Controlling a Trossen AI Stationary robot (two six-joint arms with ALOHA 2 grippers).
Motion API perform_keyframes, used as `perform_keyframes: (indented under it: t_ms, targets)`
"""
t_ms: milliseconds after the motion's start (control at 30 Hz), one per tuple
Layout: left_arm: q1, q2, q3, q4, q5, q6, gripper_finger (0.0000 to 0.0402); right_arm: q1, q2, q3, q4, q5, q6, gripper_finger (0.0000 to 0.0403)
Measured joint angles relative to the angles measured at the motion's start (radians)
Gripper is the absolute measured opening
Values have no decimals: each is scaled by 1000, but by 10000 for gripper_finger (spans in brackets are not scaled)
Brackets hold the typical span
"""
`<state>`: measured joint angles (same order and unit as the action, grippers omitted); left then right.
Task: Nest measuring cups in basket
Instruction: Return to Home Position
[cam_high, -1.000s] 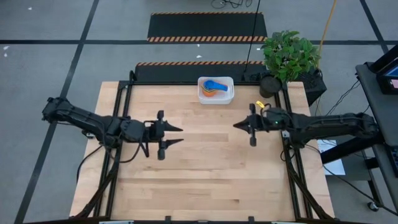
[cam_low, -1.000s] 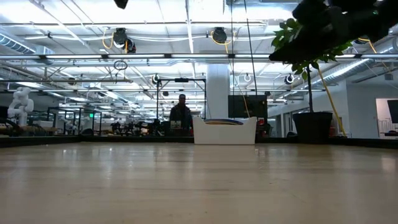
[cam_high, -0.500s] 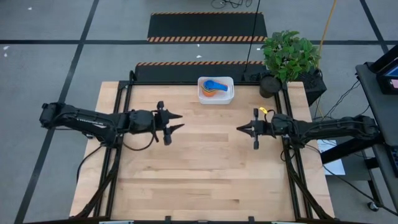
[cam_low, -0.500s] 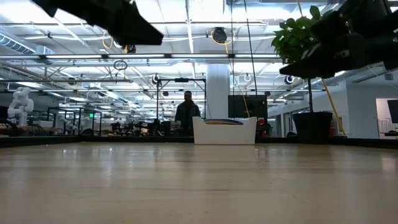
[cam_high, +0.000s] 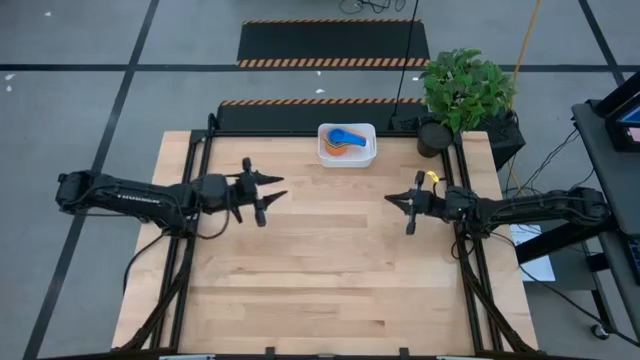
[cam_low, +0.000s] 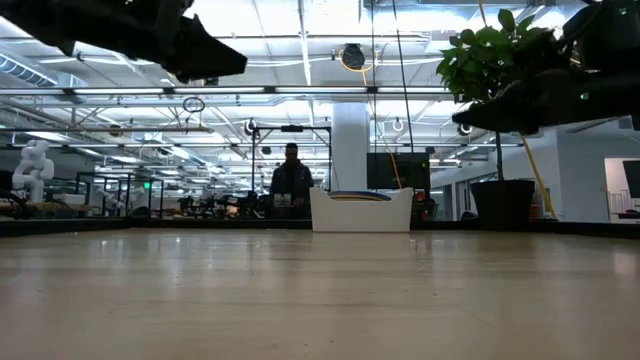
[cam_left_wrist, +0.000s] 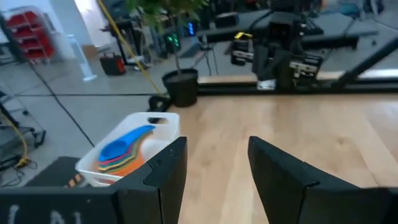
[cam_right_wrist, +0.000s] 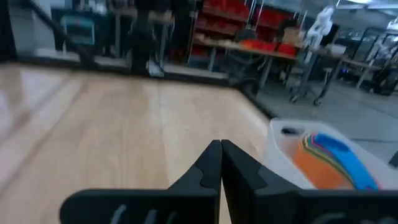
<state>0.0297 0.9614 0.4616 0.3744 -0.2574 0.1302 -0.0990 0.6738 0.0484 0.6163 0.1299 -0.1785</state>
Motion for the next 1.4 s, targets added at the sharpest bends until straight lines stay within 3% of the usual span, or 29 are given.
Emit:
perform_keyframes:
  t_ms: [333, 633, 833, 1133, 1400]
  targets:
    - [60, -208, -93, -14, 10, -8, 175, 2, -6, -9, -18, -2, 48, 1]
    - [99, -242, -117, -52, 42, -12, 175, 13, -16, -11, -42, -3, 127, 1]
    - [100, -242, -117, -89, 54, -49, 175, 87, -15, -11, -95, 6, 168, 1]
    - [100, -242, -117, -152, 121, -126, 175, 283, -16, -12, -113, 157, 210, 1]
    - [85, -242, -117, -134, 122, -187, 175, 426, -88, -12, -152, 157, 217, 1]
